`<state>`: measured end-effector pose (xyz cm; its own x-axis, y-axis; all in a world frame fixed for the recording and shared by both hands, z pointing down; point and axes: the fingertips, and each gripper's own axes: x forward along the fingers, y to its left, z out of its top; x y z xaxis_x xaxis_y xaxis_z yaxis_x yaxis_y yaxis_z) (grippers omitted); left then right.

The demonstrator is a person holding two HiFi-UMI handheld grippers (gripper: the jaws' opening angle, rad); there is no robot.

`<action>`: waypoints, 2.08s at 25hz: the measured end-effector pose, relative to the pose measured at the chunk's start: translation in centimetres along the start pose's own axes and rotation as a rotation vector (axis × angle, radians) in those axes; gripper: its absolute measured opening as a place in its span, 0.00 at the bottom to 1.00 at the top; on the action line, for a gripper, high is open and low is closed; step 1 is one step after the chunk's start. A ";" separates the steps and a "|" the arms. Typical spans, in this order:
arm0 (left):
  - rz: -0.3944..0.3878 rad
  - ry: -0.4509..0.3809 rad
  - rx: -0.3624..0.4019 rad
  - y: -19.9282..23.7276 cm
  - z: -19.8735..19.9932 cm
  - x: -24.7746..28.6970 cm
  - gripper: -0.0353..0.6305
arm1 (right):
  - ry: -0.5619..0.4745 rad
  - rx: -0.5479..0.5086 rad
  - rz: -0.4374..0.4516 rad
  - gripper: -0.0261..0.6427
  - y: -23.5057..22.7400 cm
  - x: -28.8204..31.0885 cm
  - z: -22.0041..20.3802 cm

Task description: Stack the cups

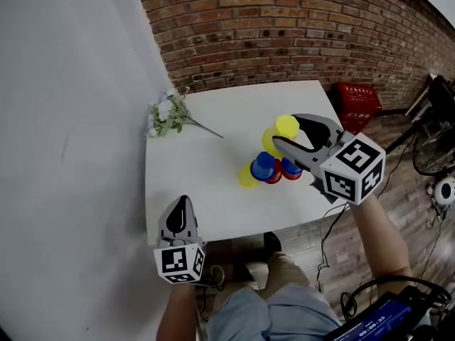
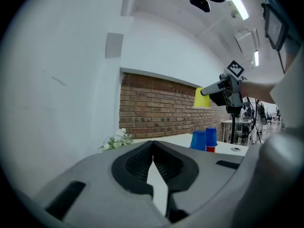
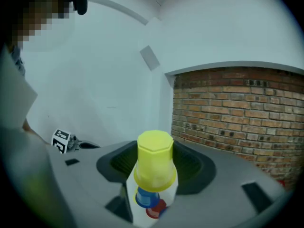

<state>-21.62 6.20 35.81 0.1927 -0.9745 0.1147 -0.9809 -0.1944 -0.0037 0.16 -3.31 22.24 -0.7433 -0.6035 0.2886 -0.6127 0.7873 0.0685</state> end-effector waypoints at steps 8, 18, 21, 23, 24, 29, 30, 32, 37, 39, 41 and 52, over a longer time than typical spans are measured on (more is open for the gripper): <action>-0.030 0.053 0.000 -2.4 -2.2 0.7 0.06 | 0.061 0.018 0.017 0.39 -1.4 0.0 -4.3; -0.024 0.085 0.001 -2.3 -3.5 0.9 0.06 | 0.096 0.020 0.029 0.39 -1.7 0.9 -7.6; -0.026 0.093 0.000 -2.4 -3.9 1.0 0.06 | 0.097 0.030 0.031 0.40 -1.9 1.1 -8.0; -0.026 0.098 0.000 -2.5 -4.0 1.0 0.06 | 0.099 0.034 0.032 0.40 -1.9 1.1 -8.2; -0.026 0.100 0.000 -2.5 -4.0 0.9 0.06 | 0.099 0.036 0.032 0.40 -1.9 1.2 -8.3; -0.025 0.101 0.000 -2.5 -4.0 0.9 0.06 | 0.099 0.045 0.031 0.40 -2.1 1.3 -8.9; -0.025 0.102 0.001 -2.6 -4.0 0.9 0.06 | 0.099 0.047 0.032 0.40 -2.1 1.3 -9.0; -0.026 0.104 0.001 -2.7 -4.0 1.0 0.06 | 0.099 0.052 0.034 0.40 -2.1 1.4 -9.1; -0.028 0.108 0.000 -2.8 -4.1 1.0 0.06 | 0.096 0.060 0.034 0.40 -2.3 1.5 -9.3; -0.028 0.108 0.001 -2.9 -4.1 1.0 0.06 | 0.094 0.059 0.032 0.40 -2.3 1.6 -9.2; -0.028 0.109 0.002 -2.9 -4.1 1.0 0.06 | 0.088 0.059 0.030 0.40 -2.5 1.7 -9.2; -0.024 0.112 -0.003 -2.6 -4.2 0.8 0.06 | 0.091 0.055 0.044 0.43 -2.2 1.8 -9.3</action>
<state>-19.06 6.42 40.10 0.2120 -0.9509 0.2255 -0.9762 -0.2168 0.0033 2.61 -4.95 31.49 -0.7437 -0.5530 0.3755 -0.5960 0.8030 0.0022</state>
